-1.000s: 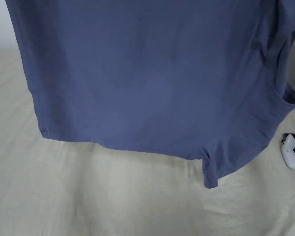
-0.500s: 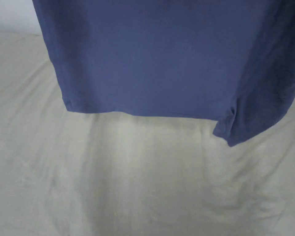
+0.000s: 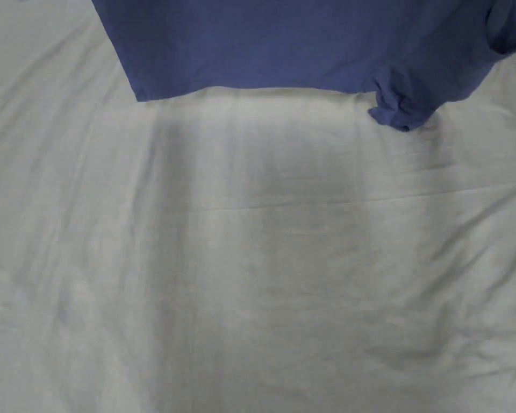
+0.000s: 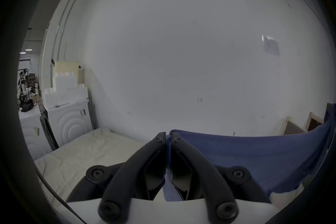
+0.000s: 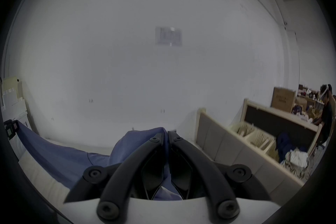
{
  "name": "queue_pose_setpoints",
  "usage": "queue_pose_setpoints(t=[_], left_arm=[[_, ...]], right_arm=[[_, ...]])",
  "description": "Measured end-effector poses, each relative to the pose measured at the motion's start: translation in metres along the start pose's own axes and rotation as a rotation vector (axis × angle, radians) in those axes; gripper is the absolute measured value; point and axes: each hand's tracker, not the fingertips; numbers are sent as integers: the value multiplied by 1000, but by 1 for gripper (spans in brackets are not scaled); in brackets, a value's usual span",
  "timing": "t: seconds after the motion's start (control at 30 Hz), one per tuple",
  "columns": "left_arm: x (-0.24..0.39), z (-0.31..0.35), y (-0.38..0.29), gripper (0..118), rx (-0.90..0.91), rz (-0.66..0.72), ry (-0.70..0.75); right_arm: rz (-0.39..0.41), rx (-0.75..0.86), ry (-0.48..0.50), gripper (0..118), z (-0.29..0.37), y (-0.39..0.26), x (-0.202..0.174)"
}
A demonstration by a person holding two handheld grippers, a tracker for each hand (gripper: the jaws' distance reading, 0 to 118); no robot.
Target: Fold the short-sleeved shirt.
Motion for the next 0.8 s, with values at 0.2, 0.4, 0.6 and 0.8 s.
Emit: queue_pose_setpoints(t=[0.2, 0.4, 0.6, 0.8], left_arm=[[5, -27, -112, 1, -230, -89, -7], [-3, -18, -238, 1, -463, -113, -21], [-29, 27, -332, 1, -632, -64, -38], [-70, 101, -388, 1, -733, 186, -17]], right_arm=[[25, -182, 5, 3, -35, -117, -2], [4, -412, 22, 3, -40, -242, 8], [-39, -570, 48, 3, -5, -346, 26], [-141, -685, 39, 3, 60, -422, 48]])
